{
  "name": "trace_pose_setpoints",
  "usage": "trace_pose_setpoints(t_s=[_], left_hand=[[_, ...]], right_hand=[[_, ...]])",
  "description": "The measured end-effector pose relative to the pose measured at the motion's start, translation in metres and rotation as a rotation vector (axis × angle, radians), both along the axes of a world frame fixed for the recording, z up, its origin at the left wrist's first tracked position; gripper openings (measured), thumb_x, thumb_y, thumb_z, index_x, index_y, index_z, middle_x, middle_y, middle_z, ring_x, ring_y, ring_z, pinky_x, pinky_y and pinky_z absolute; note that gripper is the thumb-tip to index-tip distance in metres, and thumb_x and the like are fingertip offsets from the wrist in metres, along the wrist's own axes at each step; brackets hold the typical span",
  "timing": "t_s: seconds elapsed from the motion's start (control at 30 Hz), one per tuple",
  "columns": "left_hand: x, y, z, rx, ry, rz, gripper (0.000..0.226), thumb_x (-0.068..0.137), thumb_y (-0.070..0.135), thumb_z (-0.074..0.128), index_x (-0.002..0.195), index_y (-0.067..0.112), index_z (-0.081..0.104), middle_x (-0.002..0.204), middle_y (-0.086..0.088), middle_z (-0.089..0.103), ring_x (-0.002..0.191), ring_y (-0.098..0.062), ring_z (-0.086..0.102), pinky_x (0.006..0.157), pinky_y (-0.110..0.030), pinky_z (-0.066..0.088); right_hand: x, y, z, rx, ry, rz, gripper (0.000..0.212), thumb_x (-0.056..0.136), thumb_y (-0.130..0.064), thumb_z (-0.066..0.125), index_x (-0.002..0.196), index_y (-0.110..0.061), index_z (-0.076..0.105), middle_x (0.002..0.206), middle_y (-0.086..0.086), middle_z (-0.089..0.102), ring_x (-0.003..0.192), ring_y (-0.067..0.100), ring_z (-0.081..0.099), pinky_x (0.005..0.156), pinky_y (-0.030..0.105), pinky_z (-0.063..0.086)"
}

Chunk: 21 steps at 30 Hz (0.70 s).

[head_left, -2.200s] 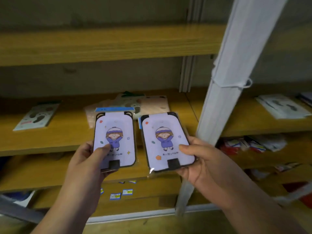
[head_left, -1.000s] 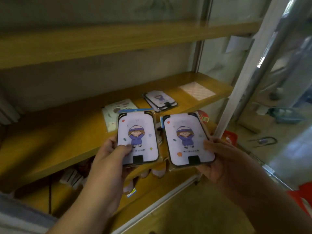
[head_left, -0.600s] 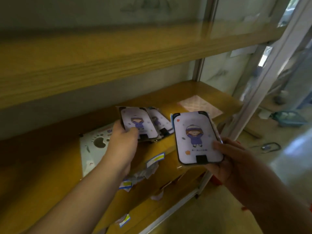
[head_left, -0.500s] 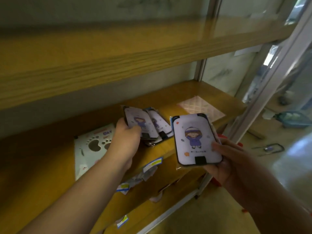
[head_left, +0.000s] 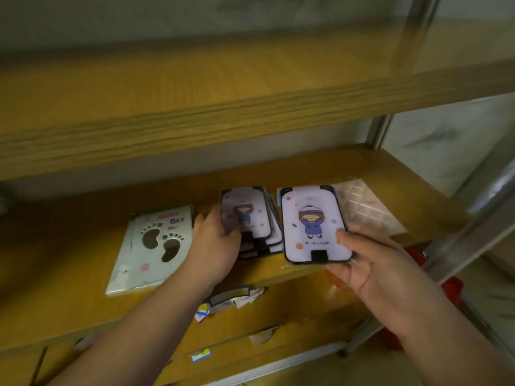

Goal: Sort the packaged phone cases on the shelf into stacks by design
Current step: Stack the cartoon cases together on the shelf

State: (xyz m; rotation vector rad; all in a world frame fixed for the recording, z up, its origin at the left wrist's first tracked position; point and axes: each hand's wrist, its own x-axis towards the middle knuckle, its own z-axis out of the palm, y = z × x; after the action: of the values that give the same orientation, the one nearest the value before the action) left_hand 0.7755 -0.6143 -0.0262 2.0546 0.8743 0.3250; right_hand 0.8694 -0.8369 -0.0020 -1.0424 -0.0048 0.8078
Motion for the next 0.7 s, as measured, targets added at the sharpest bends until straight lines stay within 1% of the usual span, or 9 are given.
trace_pose_setpoints(t_s=[0.07,0.17,0.23,0.3,0.4,0.5,0.6,0.67,0.7], left_hand=[[-0.003,-0.006,0.002,0.037,-0.002,0.010,0.038,0.094,0.022,0.052,0.130,0.034,0.050,0.122,0.003,0.052,0.115,-0.028,0.053,0.093,-0.049,0.050],[-0.010,-0.014,0.003,0.112,-0.016,0.076,0.039,0.098,0.029,0.055,0.135,0.028,0.046,0.118,0.009,0.038,0.117,-0.027,0.050,0.095,-0.040,0.046],[-0.016,-0.017,0.002,0.131,-0.037,0.122,0.054,0.096,0.032,0.058,0.146,0.029,0.037,0.135,0.008,0.036,0.131,-0.025,0.043,0.105,-0.044,0.043],[-0.025,-0.020,0.002,0.125,-0.067,0.160,0.066,0.095,0.035,0.060,0.152,0.033,0.028,0.152,0.010,0.026,0.141,-0.024,0.035,0.112,-0.048,0.038],[-0.036,-0.022,0.002,0.084,-0.113,0.179,0.068,0.089,0.044,0.059,0.150,0.039,0.028,0.149,0.022,0.023,0.143,-0.023,0.034,0.113,-0.050,0.038],[-0.043,-0.028,0.002,0.084,-0.108,0.210,0.061,0.094,0.036,0.060,0.148,0.037,0.033,0.138,0.026,0.025,0.139,-0.022,0.036,0.111,-0.049,0.041],[-0.050,-0.032,0.002,0.114,-0.111,0.255,0.052,0.095,0.030,0.061,0.143,0.037,0.040,0.137,0.022,0.027,0.133,-0.017,0.041,0.109,-0.042,0.042],[-0.054,-0.037,0.004,0.131,-0.125,0.267,0.047,0.096,0.027,0.061,0.135,0.043,0.041,0.141,0.016,0.029,0.119,-0.010,0.046,0.100,-0.033,0.043],[-0.058,-0.038,0.005,0.134,-0.129,0.273,0.046,0.096,0.027,0.061,0.133,0.045,0.041,0.141,0.014,0.030,0.116,-0.010,0.046,0.096,-0.030,0.043]], right_hand=[[0.012,0.006,-0.004,-0.043,-0.026,0.037,0.038,0.087,-0.004,0.060,0.125,-0.007,0.063,0.116,0.017,0.073,0.106,0.033,0.071,0.088,0.048,0.058],[0.028,0.017,-0.011,-0.122,-0.058,0.103,0.037,0.086,-0.008,0.065,0.123,-0.009,0.063,0.110,0.015,0.075,0.098,0.027,0.074,0.072,0.036,0.059],[0.037,0.025,-0.014,-0.144,-0.060,0.142,0.036,0.087,-0.009,0.066,0.122,-0.009,0.063,0.108,0.014,0.076,0.094,0.025,0.075,0.065,0.029,0.057],[0.043,0.036,-0.015,-0.128,-0.053,0.180,0.034,0.088,-0.009,0.066,0.121,-0.009,0.063,0.108,0.014,0.076,0.093,0.024,0.075,0.065,0.027,0.057],[0.050,0.056,-0.014,-0.134,-0.104,0.225,0.028,0.090,-0.009,0.065,0.118,-0.008,0.063,0.104,0.010,0.077,0.091,0.020,0.076,0.070,0.026,0.058],[0.051,0.076,-0.015,-0.253,-0.300,0.296,0.022,0.094,-0.016,0.064,0.115,-0.012,0.065,0.101,0.002,0.077,0.085,0.014,0.076,0.070,0.025,0.058],[0.050,0.088,-0.017,-0.431,-0.580,0.383,0.012,0.096,-0.027,0.062,0.107,-0.023,0.066,0.093,-0.004,0.076,0.062,0.010,0.067,0.061,0.026,0.053],[0.049,0.090,-0.016,-0.510,-0.713,0.452,0.004,0.097,-0.031,0.059,0.094,-0.032,0.061,0.091,-0.002,0.072,0.056,0.009,0.059,0.058,0.028,0.051],[0.049,0.089,-0.015,-0.538,-0.755,0.484,0.008,0.098,-0.033,0.058,0.090,-0.035,0.057,0.091,-0.002,0.071,0.058,0.009,0.058,0.058,0.027,0.051]])
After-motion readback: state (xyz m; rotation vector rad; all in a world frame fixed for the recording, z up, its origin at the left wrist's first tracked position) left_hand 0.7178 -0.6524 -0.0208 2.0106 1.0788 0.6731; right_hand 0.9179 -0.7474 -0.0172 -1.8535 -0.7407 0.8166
